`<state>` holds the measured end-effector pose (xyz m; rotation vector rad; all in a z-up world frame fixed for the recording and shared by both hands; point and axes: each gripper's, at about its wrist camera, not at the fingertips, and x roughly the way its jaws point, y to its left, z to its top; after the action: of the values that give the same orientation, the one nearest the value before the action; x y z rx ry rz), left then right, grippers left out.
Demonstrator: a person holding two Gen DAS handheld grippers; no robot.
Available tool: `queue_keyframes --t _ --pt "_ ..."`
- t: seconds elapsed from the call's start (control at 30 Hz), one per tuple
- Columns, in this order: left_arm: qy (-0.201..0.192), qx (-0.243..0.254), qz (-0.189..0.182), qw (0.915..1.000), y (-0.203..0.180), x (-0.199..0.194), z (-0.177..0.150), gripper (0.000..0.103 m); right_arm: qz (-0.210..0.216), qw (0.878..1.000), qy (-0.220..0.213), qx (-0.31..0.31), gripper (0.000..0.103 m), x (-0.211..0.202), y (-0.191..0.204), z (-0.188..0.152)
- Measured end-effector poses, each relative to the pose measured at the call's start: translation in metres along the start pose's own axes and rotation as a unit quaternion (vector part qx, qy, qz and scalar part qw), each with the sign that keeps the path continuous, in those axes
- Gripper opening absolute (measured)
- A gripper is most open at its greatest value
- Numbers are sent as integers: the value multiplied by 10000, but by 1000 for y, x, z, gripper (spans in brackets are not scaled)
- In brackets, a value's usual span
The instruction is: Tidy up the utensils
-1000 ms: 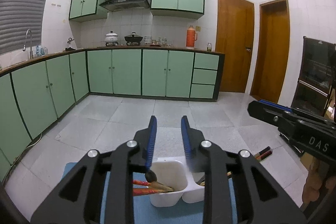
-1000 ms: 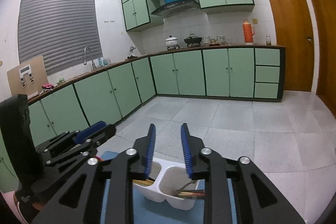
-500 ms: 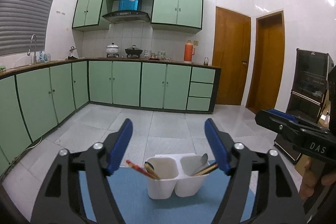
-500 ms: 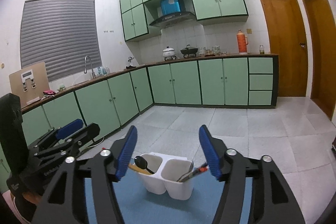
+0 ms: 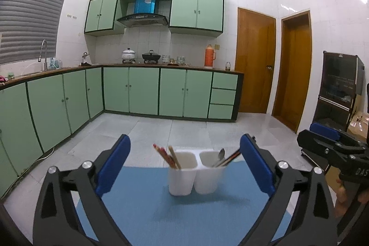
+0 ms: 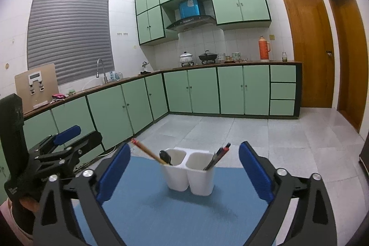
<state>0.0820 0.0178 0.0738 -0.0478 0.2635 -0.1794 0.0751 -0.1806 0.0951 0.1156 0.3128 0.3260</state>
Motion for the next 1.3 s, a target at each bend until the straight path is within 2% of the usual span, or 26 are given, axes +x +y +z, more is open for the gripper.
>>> queue_keyframes --t 0.73,1.3 --pt "528 137 15 9985 -11 -57 -44 97 98 9993 352 85 97 -46 20 -44" --pt "647 108 43 9978 -15 -77 -60 97 78 9984 537 129 97 -51 28 -64"
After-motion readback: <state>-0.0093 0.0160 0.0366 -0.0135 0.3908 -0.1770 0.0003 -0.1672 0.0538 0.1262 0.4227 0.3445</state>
